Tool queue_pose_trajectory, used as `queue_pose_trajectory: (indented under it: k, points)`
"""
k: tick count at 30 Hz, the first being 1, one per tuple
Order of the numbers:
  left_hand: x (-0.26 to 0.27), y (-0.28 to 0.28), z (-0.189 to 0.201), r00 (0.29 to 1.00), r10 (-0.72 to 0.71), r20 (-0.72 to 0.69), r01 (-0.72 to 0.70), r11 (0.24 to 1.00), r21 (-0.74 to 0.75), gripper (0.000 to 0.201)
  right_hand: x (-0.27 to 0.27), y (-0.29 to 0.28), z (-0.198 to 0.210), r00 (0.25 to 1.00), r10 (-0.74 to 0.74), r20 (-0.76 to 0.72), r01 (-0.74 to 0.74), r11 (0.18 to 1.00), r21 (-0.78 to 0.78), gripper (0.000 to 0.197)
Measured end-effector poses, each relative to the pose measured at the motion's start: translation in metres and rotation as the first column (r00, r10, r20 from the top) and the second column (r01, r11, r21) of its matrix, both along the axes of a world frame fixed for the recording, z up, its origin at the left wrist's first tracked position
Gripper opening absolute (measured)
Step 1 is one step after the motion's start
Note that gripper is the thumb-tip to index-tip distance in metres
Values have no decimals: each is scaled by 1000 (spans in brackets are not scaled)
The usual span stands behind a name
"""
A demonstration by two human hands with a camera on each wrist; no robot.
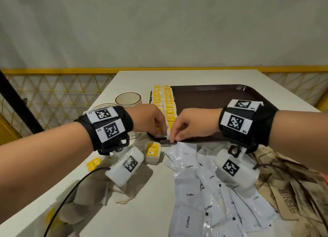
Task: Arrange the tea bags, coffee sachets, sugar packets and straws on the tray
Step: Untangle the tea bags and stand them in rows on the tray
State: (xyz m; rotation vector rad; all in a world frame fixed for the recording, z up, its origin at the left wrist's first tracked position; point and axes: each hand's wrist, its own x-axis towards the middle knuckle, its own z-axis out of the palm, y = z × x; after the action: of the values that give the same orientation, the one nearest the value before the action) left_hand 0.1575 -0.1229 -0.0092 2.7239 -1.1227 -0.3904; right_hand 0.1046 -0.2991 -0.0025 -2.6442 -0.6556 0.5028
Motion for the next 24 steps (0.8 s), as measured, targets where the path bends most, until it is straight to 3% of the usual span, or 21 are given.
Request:
queue_pose_trajectory:
  k: [5,9,14,19,24]
  points:
    - [4,-2,-2,999,-42,12,41,996,84,15,6,11,-6,999,42,-4,-42,997,-65,19]
    - [5,0,-4,999,-32,-9,33,997,76,17,10,11,-5,1000,-18,9,18,1000,-22,20]
    - [5,3,-4,997,-27,-76,29,999,21,15,12,6,-5,1000,-19,7,19,996,-86,22]
    - [5,5,-1,993,122,9,-120,986,-118,7,10,4,-9,1000,-13,24,15,997,-81,25]
    - [3,-3,-2,959,267,100,-262,963,-63,24,10,-1,-8,996,-73,-59,75,997,24,25]
